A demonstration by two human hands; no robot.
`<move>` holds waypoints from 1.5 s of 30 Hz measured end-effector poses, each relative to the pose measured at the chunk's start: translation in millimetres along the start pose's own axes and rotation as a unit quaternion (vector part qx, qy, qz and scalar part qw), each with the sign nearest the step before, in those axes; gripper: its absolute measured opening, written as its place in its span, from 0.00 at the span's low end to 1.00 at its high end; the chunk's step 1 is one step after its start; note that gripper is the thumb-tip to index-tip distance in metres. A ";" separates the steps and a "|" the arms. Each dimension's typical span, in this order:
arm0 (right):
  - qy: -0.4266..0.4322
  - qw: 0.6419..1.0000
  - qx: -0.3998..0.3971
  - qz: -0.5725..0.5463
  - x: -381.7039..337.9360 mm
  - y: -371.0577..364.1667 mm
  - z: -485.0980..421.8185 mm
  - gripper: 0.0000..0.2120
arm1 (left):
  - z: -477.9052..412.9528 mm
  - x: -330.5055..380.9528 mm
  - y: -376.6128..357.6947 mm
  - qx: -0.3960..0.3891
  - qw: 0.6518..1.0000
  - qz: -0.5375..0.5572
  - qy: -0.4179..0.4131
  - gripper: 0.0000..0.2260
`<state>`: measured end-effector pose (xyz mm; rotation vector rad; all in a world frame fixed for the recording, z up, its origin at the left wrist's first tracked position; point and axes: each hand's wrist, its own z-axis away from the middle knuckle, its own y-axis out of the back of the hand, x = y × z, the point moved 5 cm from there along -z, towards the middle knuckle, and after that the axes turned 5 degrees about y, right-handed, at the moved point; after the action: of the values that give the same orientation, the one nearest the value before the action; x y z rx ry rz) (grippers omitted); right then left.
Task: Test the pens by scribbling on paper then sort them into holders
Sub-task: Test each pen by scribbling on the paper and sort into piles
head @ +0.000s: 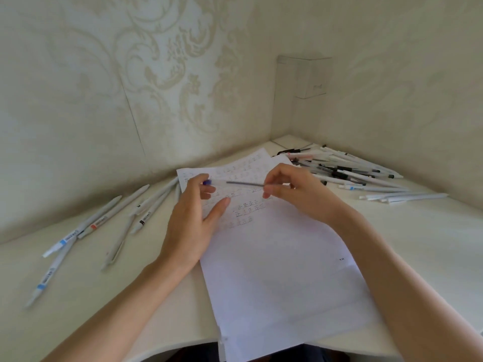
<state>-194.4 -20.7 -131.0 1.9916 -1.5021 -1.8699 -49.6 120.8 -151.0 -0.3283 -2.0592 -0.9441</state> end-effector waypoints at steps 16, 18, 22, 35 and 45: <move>0.142 0.948 0.044 0.282 -22.1 -18.9 -1.2 0.07 | 1.5 15.4 9.4 -0.014 0.984 0.176 -0.035 0.09; 0.079 0.983 0.072 0.147 -25.2 -17.0 0.9 0.08 | 1.4 12.5 7.1 -0.030 0.984 0.174 -0.022 0.15; -0.011 0.975 0.069 -0.211 -24.8 -21.9 2.3 0.03 | -0.2 7.3 0.0 -0.068 0.988 0.137 -0.007 0.16; -0.058 0.918 0.061 -0.388 -5.1 -33.0 -1.6 0.10 | 1.8 7.6 -5.2 -0.062 0.996 0.020 -0.060 0.05; -0.048 0.922 -0.016 -0.384 -2.7 -44.3 -0.8 0.05 | 10.0 14.5 -13.3 -0.120 0.986 -0.039 -0.107 0.03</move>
<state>-166.6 4.3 -155.0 2.7638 -0.7048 -2.2133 -71.4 117.5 -150.2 -0.4973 -2.1662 -1.2567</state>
